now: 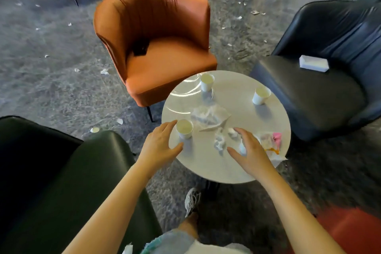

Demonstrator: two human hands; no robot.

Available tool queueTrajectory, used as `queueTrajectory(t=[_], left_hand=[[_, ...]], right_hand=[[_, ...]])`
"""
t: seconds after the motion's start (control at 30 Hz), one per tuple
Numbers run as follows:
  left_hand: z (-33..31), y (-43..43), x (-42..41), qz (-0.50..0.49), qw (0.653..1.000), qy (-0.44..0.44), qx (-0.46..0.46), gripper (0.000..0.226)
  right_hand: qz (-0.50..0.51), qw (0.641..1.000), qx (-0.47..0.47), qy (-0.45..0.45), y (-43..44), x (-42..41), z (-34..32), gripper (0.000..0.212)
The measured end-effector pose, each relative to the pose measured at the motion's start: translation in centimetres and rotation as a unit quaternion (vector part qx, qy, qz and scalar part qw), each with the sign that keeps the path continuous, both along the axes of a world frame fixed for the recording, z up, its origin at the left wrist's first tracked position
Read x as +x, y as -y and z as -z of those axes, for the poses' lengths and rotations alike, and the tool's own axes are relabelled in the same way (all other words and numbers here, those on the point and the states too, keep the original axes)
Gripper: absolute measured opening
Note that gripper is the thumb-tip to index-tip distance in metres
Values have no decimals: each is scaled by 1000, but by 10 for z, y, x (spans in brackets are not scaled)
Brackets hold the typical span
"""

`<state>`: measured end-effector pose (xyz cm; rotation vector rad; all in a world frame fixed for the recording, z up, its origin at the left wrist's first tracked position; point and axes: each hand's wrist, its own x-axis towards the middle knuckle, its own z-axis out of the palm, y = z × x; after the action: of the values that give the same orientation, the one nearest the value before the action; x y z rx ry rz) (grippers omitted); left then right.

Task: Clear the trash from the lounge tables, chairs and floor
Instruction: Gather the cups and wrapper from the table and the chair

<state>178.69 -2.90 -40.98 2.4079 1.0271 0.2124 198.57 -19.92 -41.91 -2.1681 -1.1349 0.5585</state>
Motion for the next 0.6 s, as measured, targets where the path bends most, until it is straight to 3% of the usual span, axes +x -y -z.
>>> queueTrajectory(t=[0.27,0.6], left_hand=[[50,-98,70,-22,996,-79,-45,71],[104,-113,101,-38,985,-126,-111,74]], right_hand=[[-12,997,-48,-62,-106,70,52,60],[-51,992,-99,-62,-163,115,114,62]])
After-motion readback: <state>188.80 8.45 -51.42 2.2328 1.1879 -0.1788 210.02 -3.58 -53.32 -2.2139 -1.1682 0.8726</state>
